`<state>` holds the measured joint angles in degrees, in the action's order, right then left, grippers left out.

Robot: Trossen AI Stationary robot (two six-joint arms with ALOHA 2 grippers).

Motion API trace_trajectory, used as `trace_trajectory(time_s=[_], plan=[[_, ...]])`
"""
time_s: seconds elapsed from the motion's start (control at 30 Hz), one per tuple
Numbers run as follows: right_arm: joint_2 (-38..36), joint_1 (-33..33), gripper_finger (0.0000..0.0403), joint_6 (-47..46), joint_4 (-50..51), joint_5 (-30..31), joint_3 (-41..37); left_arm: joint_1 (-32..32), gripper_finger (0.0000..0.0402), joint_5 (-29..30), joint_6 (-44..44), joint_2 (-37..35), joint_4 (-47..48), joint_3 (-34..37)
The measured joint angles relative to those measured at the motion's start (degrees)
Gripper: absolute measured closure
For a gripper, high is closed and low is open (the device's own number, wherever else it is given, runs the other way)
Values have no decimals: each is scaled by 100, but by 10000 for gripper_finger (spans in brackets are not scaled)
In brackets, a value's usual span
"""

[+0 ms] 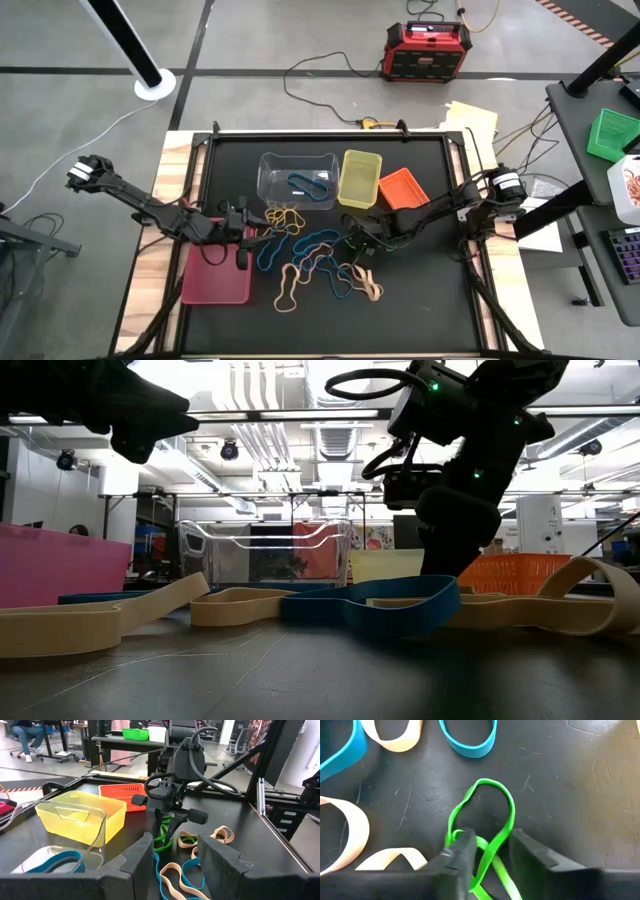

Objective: Sort rubber bands into baskets
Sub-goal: Put the green rubber band into the yellow bin

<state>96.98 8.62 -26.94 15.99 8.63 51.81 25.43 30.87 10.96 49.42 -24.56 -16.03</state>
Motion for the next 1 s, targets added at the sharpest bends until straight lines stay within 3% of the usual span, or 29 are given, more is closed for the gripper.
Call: trace_trajectory(time_s=[0.1, 0.2, 0.37, 0.67, 0.83, 1.0], plan=[[-105, 0, 367, 113, 4, -3, -13, 0, 263, 0, -13, 1, 0, 0], [-181, 13, 388, 187, 13, 0, -13, 0, 263, 0, -15, 1, 0, 0], [-409, 65, 394, 247, 11, 49, -12, 0, 263, 2, -15, 1, 2, 0], [-1459, 35, 394, 693, 154, 410, 248, 0, 263, 2, -15, 1, -7, 0], [-2006, 24, 394, 984, 571, 987, 565, 0, 263, 2, -17, 1, -46, 0], [-2276, -65, 394, 1664, 834, 2192, 794, -4, 263, 4, -45, 1, -62, 0]])
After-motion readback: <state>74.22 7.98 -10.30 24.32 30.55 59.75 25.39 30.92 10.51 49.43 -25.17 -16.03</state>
